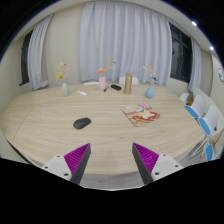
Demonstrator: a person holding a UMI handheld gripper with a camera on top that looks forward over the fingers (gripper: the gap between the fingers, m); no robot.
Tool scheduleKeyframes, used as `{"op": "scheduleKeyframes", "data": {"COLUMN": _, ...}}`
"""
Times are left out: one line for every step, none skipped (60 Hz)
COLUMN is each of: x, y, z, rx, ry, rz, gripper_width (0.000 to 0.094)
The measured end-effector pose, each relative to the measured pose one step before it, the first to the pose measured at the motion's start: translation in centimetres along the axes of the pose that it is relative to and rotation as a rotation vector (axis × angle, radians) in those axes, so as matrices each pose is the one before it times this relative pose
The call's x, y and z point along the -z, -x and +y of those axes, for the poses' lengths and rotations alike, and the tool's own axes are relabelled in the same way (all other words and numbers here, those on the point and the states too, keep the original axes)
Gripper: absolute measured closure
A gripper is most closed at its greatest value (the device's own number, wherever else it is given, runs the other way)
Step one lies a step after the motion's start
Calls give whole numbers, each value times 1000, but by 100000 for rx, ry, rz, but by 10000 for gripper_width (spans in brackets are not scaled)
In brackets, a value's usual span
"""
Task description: Arrange mouse
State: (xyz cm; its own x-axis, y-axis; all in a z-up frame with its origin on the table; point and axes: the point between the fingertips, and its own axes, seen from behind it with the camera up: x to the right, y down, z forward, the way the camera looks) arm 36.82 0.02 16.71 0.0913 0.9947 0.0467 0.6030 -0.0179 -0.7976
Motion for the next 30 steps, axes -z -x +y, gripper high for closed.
{"op": "scheduleKeyframes", "data": {"x": -12, "y": 102, "z": 54, "rx": -33, "ry": 82, "rz": -207, "gripper_width": 74}}
{"op": "scheduleKeyframes", "data": {"x": -37, "y": 71, "z": 64, "rx": 0, "ry": 70, "rz": -77, "gripper_width": 74}}
{"op": "scheduleKeyframes", "data": {"x": -57, "y": 64, "z": 52, "rx": 77, "ry": 25, "rz": -36, "gripper_width": 74}}
{"op": "scheduleKeyframes", "data": {"x": -98, "y": 92, "z": 43, "rx": 191, "ry": 28, "rz": -56, "gripper_width": 74}}
{"op": "scheduleKeyframes", "data": {"x": -96, "y": 115, "z": 58, "rx": 247, "ry": 67, "rz": -141, "gripper_width": 74}}
{"op": "scheduleKeyframes", "data": {"x": 127, "y": 245, "z": 72, "rx": 64, "ry": 2, "rz": -111, "gripper_width": 74}}
{"op": "scheduleKeyframes", "data": {"x": -91, "y": 161, "z": 61, "rx": 150, "ry": -4, "rz": -90, "gripper_width": 76}}
{"op": "scheduleKeyframes", "data": {"x": -97, "y": 132, "z": 77, "rx": 107, "ry": -98, "rz": -201, "gripper_width": 74}}
{"op": "scheduleKeyframes", "data": {"x": -43, "y": 230, "z": 34, "rx": 50, "ry": -94, "rz": -323, "gripper_width": 73}}
{"op": "scheduleKeyframes", "data": {"x": -45, "y": 235, "z": 25, "rx": 33, "ry": -103, "rz": -427, "gripper_width": 72}}
{"op": "scheduleKeyframes", "data": {"x": -36, "y": 270, "z": 59, "rx": -8, "ry": -65, "rz": -431, "gripper_width": 73}}
{"op": "scheduleKeyframes", "data": {"x": -45, "y": 281, "z": 51, "rx": 2, "ry": -27, "rz": -385, "gripper_width": 74}}
{"op": "scheduleKeyframes", "data": {"x": -21, "y": 287, "z": 31, "rx": 5, "ry": -16, "rz": -249, "gripper_width": 75}}
{"op": "scheduleKeyframes", "data": {"x": -49, "y": 265, "z": 24, "rx": -62, "ry": -82, "rz": -160, "gripper_width": 75}}
{"op": "scheduleKeyframes", "data": {"x": -27, "y": 299, "z": 19, "rx": -11, "ry": -10, "rz": -112, "gripper_width": 75}}
{"op": "scheduleKeyframes", "data": {"x": -33, "y": 347, "z": 65, "rx": -5, "ry": 5, "rz": -186, "gripper_width": 72}}
{"op": "scheduleKeyframes", "data": {"x": -27, "y": 381, "z": 51, "rx": 45, "ry": 5, "rz": -300, "gripper_width": 74}}
{"op": "scheduleKeyframes", "data": {"x": -34, "y": 402, "z": 57, "rx": 42, "ry": 77, "rz": -293, "gripper_width": 73}}
{"op": "scheduleKeyframes", "data": {"x": -33, "y": 442, "z": 79, "rx": 4, "ry": 81, "rz": -324, "gripper_width": 73}}
{"op": "scheduleKeyframes", "data": {"x": -31, "y": 419, "z": 112, "rx": -30, "ry": 170, "rz": -372, "gripper_width": 73}}
{"op": "scheduleKeyframes", "data": {"x": -29, "y": 460, "z": 125, "rx": -62, "ry": 205, "rz": -414, "gripper_width": 72}}
{"op": "scheduleKeyframes", "data": {"x": -24, "y": 491, "z": 106, "rx": -147, "ry": 233, "rz": -440, "gripper_width": 74}}
{"op": "scheduleKeyframes", "data": {"x": 32, "y": 474, "z": 124, "rx": -135, "ry": 229, "rz": -412, "gripper_width": 76}}
{"op": "scheduleKeyframes", "data": {"x": -46, "y": 478, "z": 128, "rx": -190, "ry": 213, "rz": -450, "gripper_width": 75}}
{"op": "scheduleKeyframes", "data": {"x": -21, "y": 467, "z": 163, "rx": -98, "ry": 205, "rz": -467, "gripper_width": 75}}
{"op": "scheduleKeyframes", "data": {"x": -71, "y": 486, "z": 118, "rx": -61, "ry": 214, "rz": -540, "gripper_width": 75}}
{"op": "scheduleKeyframes", "data": {"x": -37, "y": 509, "z": 125, "rx": 17, "ry": 170, "rz": -487, "gripper_width": 75}}
{"op": "scheduleKeyframes", "data": {"x": -61, "y": 472, "z": 160, "rx": 14, "ry": 184, "rz": -469, "gripper_width": 74}}
{"op": "scheduleKeyframes", "data": {"x": -84, "y": 453, "z": 149, "rx": 57, "ry": 246, "rz": -409, "gripper_width": 77}}
{"op": "scheduleKeyframes", "data": {"x": -54, "y": 513, "z": 167, "rx": 183, "ry": 239, "rz": -468, "gripper_width": 75}}
